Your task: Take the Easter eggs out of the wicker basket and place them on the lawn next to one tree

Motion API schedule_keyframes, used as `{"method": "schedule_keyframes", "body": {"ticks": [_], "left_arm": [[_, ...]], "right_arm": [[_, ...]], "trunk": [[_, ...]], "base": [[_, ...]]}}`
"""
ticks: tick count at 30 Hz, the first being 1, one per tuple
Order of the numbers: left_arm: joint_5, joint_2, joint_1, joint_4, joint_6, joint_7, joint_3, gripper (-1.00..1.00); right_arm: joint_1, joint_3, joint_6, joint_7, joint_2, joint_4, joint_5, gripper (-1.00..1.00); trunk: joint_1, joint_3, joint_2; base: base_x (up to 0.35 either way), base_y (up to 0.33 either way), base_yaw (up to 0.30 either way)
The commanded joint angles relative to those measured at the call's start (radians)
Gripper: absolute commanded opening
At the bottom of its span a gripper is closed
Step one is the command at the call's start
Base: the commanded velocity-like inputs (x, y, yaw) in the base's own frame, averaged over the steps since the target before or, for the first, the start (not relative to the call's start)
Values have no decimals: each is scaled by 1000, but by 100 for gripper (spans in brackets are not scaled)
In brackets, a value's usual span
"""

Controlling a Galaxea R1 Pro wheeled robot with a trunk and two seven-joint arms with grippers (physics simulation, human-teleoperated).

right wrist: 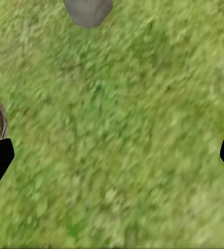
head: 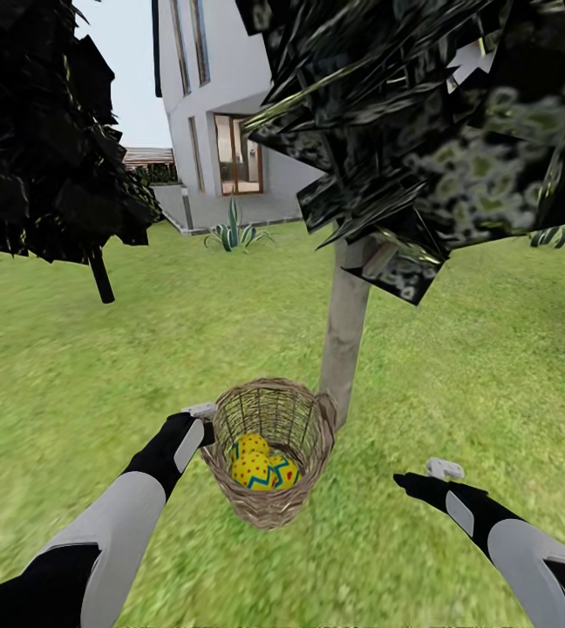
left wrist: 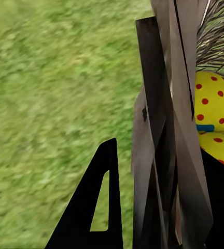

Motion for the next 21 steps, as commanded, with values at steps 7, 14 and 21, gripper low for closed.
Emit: {"method": "schedule_keyframes", "body": {"ticks": [7, 14, 21], "left_arm": [[15, 0, -1, -2, 0, 7, 4, -100], [15, 0, -1, -2, 0, 7, 4, -100], [15, 0, -1, -2, 0, 7, 4, -100]], "right_arm": [[1, -7, -12, 2, 3, 4, -19, 100], [1, -7, -11, 2, 3, 5, -19, 100], [1, -7, -11, 0, 10, 5, -19, 100]], "trunk": [[27, -33, -50], [54, -66, -99], [81, -95, -148]], "base": [[0, 0, 0], [0, 0, 0], [0, 0, 28]]}}
